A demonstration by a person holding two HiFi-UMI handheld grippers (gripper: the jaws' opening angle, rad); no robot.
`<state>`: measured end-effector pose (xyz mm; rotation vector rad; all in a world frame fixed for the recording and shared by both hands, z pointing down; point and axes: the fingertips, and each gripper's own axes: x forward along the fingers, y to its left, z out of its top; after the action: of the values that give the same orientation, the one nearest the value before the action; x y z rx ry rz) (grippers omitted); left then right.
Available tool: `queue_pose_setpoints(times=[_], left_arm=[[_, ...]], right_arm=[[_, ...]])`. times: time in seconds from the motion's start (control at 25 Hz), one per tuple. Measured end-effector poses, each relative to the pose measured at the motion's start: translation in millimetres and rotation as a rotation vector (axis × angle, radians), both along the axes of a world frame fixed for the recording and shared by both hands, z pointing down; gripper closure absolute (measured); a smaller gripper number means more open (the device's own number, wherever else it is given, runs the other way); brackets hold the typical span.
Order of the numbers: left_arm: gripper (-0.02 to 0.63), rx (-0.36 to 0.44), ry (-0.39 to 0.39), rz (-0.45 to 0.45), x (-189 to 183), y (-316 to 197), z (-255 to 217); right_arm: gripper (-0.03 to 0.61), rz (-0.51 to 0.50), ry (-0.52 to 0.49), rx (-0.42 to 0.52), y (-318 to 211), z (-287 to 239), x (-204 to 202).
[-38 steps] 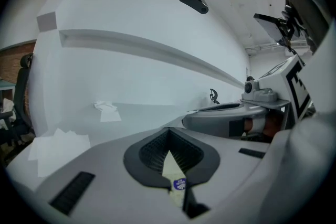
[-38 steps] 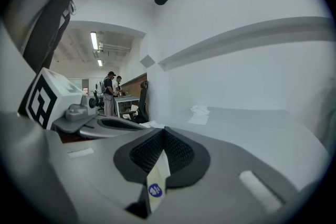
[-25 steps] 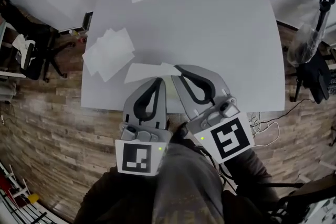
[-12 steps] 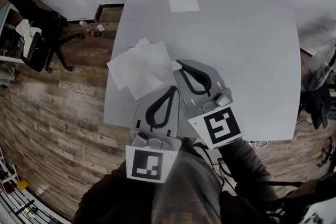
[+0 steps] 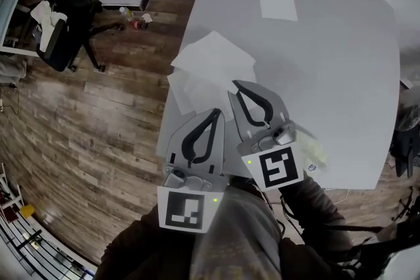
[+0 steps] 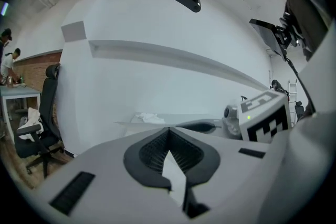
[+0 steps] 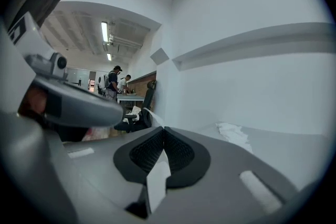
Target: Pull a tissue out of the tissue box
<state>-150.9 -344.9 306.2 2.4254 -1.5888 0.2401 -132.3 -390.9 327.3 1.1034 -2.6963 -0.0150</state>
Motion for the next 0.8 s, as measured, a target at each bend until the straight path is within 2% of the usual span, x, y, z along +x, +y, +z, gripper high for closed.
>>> queue_pose_setpoints(times=[0.24,0.36,0.44,0.48,0.64,0.8], left_arm=[[0.615,-0.021,-0.018,0.007,-6,15,18],[0.615,-0.009,-0.034,0.032,1,28,15],[0.615,0.000,-0.034,0.035,4,38,11],[0.615,0.005,-0.031,0.033,5,43,8],[0.615,0.044,-0.022,0.032,17,63,-13],[0.615,0.122,-0.004,0.039,43,79,-44]], right_arm=[[0.571,0.007,0.094,-0.154,39,114,-14],[0.530,-0.039,0.095,-0.209,57,137,-19],[0.473,-0.053,0.077,-0.229,69,134,-19],[0.465,-0.054,0.063,-0.237,77,129,-18],[0.465,-0.012,-0.038,-0.232,108,88,1],[0.467,0.079,-0.183,-0.196,122,19,48]])
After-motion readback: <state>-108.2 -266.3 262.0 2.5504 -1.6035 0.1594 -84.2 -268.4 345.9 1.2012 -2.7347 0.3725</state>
